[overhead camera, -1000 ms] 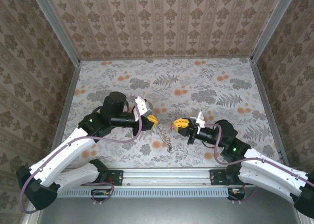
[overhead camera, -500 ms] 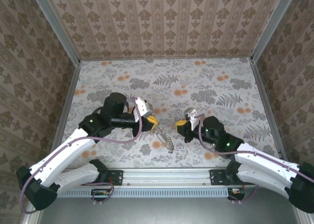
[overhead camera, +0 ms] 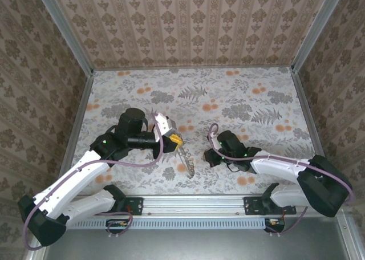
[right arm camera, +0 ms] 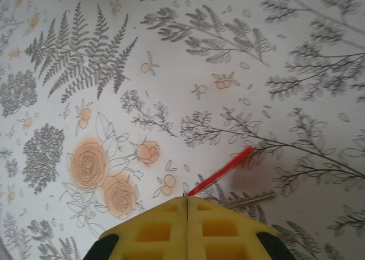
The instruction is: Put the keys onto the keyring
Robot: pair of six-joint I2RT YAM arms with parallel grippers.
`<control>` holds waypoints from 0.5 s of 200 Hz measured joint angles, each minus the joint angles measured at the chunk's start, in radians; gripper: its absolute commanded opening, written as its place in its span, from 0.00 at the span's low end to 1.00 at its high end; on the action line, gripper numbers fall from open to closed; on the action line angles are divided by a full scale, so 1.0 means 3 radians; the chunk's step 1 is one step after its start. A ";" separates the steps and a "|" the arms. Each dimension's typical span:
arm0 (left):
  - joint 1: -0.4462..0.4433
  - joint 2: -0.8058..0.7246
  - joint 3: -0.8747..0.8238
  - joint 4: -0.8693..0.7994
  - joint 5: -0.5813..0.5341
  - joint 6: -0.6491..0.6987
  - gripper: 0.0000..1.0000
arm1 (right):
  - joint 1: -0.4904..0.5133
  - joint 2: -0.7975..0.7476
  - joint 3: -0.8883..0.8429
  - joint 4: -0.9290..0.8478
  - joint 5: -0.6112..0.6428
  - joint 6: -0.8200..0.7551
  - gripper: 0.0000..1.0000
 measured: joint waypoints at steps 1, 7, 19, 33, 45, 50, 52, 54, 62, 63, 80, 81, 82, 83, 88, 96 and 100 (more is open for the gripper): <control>0.0000 0.0000 -0.0001 -0.0001 -0.0001 0.0000 0.00 | 0.0000 -0.0003 0.0000 0.0003 -0.0004 0.0001 0.13; 0.0000 -0.0008 -0.0006 0.0001 0.0000 0.0000 0.00 | 0.0000 -0.0034 -0.0003 0.0028 -0.0038 0.0004 0.16; 0.0000 -0.0032 -0.0020 0.0000 0.0000 -0.0001 0.00 | 0.0009 -0.0160 -0.0004 0.0065 -0.0064 -0.0017 0.22; 0.0001 -0.0070 -0.0041 0.0003 0.0004 -0.0004 0.00 | 0.0025 -0.0423 -0.0004 0.0088 -0.0065 -0.0064 0.31; 0.0004 -0.0097 -0.0065 0.0022 0.0025 -0.0015 0.00 | 0.0046 -0.0675 -0.0004 0.0113 -0.0062 -0.0155 0.37; 0.0008 -0.0107 -0.0078 0.0036 0.0043 -0.0023 0.00 | 0.0056 -0.0792 -0.0004 0.0120 -0.0064 -0.0197 0.39; 0.0010 -0.0111 -0.0083 0.0039 0.0051 -0.0023 0.00 | 0.0061 -0.0838 -0.0004 0.0121 -0.0064 -0.0203 0.40; 0.0013 -0.0114 -0.0090 0.0048 0.0061 -0.0025 0.00 | 0.0066 -0.0890 -0.0004 0.0125 -0.0064 -0.0211 0.41; 0.0023 -0.0128 -0.0116 0.0081 0.0093 -0.0029 0.00 | 0.0085 -0.1048 -0.0004 0.0142 -0.0069 -0.0282 0.43; 0.0023 -0.0131 -0.0118 0.0084 0.0094 -0.0029 0.00 | 0.0089 -0.1071 -0.0004 0.0148 -0.0072 -0.0299 0.43; 0.0039 -0.0159 -0.0168 0.0159 0.0178 -0.0051 0.00 | 0.0123 -0.1302 -0.0006 0.0262 -0.0177 -0.0426 0.48; 0.0041 -0.0161 -0.0170 0.0163 0.0183 -0.0051 0.00 | 0.0128 -0.1321 -0.0009 0.0281 -0.0192 -0.0441 0.48; 0.0041 -0.0164 -0.0175 0.0172 0.0193 -0.0052 0.00 | 0.0130 -0.1329 -0.0010 0.0287 -0.0198 -0.0453 0.49; 0.0041 -0.0165 -0.0177 0.0177 0.0198 -0.0052 0.00 | 0.0132 -0.1336 -0.0011 0.0296 -0.0205 -0.0462 0.49; 0.0041 -0.0178 -0.0189 0.0203 0.0229 -0.0058 0.00 | 0.0154 -0.1392 -0.0019 0.0360 -0.0263 -0.0495 0.50; 0.0041 -0.0201 -0.0206 0.0240 0.0273 -0.0075 0.00 | 0.0195 -0.1456 -0.0041 0.0470 -0.0351 -0.0557 0.50; 0.0041 -0.0210 -0.0211 0.0253 0.0294 -0.0079 0.00 | 0.0212 -0.1479 -0.0050 0.0520 -0.0393 -0.0581 0.50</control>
